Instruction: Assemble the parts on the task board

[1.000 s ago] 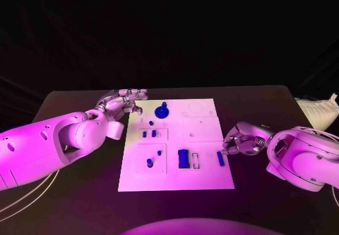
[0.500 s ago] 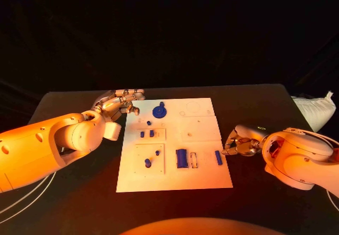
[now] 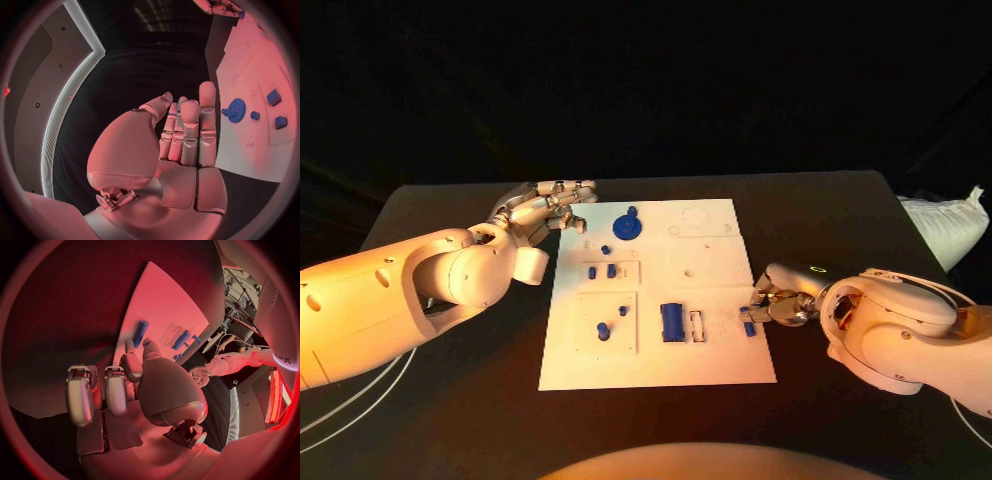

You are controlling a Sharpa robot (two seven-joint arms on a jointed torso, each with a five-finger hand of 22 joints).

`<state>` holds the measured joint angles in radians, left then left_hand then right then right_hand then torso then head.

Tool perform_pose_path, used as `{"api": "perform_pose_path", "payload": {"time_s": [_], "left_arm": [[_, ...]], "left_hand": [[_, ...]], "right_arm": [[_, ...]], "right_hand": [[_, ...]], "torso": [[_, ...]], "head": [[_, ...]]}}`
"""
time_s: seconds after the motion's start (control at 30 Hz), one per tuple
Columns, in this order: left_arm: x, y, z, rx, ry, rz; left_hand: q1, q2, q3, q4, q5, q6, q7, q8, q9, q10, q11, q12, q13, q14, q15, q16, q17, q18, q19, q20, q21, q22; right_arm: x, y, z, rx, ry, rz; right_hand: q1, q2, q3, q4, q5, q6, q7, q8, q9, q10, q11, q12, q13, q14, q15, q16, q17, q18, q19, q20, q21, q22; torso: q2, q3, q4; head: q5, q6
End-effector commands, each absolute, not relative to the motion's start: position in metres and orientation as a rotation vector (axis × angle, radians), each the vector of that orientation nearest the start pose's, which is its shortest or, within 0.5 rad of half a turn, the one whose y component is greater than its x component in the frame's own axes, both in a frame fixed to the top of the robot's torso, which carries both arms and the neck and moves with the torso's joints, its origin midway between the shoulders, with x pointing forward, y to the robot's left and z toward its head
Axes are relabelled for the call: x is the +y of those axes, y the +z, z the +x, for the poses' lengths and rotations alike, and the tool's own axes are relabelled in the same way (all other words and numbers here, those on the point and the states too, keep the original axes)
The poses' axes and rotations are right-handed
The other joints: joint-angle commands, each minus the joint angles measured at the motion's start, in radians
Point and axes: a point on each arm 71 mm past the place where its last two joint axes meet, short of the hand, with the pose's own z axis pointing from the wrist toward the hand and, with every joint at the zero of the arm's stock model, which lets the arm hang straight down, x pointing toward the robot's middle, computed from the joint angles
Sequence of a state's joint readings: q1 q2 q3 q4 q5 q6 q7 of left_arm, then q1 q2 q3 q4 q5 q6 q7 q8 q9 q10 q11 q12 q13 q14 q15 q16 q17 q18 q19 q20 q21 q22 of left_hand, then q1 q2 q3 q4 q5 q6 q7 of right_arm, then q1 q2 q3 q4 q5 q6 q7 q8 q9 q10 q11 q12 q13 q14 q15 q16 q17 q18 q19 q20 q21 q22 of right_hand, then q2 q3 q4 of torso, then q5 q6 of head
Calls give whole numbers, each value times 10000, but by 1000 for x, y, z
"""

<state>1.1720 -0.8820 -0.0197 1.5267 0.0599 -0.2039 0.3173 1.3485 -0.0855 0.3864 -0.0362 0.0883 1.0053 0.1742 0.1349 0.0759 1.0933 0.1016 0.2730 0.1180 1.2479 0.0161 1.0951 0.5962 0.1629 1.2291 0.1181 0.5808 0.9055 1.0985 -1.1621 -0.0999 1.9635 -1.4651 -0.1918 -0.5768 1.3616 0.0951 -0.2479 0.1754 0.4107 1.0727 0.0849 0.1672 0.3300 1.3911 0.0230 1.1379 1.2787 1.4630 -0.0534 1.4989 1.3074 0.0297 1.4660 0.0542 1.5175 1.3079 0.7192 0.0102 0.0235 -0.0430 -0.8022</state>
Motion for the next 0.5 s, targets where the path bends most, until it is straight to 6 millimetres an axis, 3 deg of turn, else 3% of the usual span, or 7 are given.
{"api": "perform_pose_path", "payload": {"time_s": [0.03,0.17,0.27,0.5], "left_arm": [[221,-189,484,15014,-16162,-12242],[221,-189,484,15016,-16156,-12244],[221,-189,484,15016,-16153,-12244],[222,-189,484,15017,-16142,-12249]], "left_hand": [[73,-5,-40,-2,4,-67,22,35,-9,-84,0,22,9,-75,12,-27,-9,169,-46,-13,-35,-8],[73,-5,-40,-2,4,-67,22,35,-9,-84,0,22,9,-75,12,-27,-9,169,-46,-13,-35,-8],[73,-5,-40,-2,4,-67,22,35,-9,-84,0,22,9,-75,12,-27,-9,169,-46,-13,-35,-8],[73,-5,-40,-2,4,-67,22,35,-9,-84,0,22,9,-75,12,-27,-9,169,-46,-13,-35,-8]], "right_arm": [[-243,-226,367,20592,3020,232],[-243,-227,368,20628,2859,-38],[-242,-229,369,20612,2629,-470],[-236,-233,369,20330,1755,-2224]], "right_hand": [[-23,-68,-21,67,-65,93,5,-71,-16,241,-173,226,77,875,-64,54,1582,-111,580,-23,55,1976],[-19,-109,-39,106,-156,129,-1,-95,-19,263,-178,297,135,879,-64,69,1604,-118,598,-23,75,2002],[137,-175,-20,61,-528,182,-8,-138,-23,250,-183,312,167,879,-70,81,1622,-119,600,-26,79,2009],[566,-405,9,-240,-2082,340,2,-223,-1,236,-177,360,251,873,-62,83,1631,-123,605,-22,89,2030]], "torso": [[1,1,-2],[-3,1,-4],[-8,-1,-7],[-8,0,9]], "head": [[5,-5],[7,-6],[10,-9],[43,-23]]}}
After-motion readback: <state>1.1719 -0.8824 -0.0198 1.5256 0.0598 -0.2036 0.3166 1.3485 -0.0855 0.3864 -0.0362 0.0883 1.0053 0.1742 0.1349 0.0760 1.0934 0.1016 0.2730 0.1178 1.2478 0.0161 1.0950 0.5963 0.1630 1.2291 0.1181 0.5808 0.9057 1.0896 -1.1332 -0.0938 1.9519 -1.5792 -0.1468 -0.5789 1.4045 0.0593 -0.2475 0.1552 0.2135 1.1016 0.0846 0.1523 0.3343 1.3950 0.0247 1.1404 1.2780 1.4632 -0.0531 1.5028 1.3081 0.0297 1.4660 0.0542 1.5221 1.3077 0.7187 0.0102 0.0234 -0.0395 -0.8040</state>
